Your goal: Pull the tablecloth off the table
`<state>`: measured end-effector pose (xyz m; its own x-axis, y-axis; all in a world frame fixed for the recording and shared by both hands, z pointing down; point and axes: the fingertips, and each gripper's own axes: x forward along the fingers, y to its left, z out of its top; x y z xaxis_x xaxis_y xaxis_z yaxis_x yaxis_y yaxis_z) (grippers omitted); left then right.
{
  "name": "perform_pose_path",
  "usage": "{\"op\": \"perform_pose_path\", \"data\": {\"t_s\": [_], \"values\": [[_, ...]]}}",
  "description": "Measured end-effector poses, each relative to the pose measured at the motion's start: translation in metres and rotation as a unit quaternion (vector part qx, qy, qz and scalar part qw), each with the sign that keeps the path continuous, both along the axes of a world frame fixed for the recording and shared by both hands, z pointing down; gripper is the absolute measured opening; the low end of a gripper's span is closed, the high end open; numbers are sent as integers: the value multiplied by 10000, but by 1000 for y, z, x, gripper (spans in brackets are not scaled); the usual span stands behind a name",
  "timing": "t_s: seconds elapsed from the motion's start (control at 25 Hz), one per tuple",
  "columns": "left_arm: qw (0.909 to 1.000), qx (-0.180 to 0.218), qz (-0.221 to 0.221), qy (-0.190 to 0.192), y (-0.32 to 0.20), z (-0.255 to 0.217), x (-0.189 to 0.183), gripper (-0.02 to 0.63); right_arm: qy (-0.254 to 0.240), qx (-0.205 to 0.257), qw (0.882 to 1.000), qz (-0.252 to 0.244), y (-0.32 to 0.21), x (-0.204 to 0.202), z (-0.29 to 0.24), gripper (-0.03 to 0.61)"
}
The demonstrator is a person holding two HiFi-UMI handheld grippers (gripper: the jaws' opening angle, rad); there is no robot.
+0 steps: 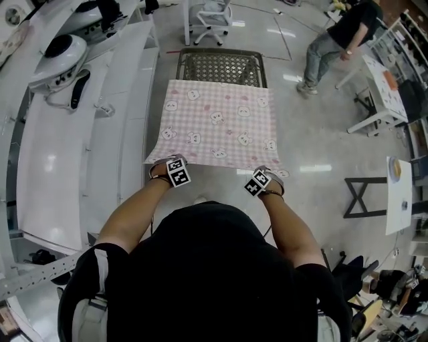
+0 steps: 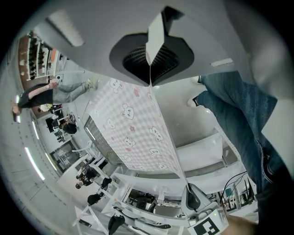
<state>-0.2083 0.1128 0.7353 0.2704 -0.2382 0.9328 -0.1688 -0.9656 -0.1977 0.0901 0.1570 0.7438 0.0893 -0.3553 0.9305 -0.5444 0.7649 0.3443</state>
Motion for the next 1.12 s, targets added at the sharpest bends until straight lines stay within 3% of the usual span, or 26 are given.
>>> {"op": "perform_pose_path", "data": {"t_s": [0.6,1.12], "values": [[9992,-276,-257,-147,102,5,27,0,-245,-235,9990,-302,99,26,12,29],[9967,-560,-590,-65,170,16,24,0,-188,-372,9963,-758,152,26,16,31]]}}
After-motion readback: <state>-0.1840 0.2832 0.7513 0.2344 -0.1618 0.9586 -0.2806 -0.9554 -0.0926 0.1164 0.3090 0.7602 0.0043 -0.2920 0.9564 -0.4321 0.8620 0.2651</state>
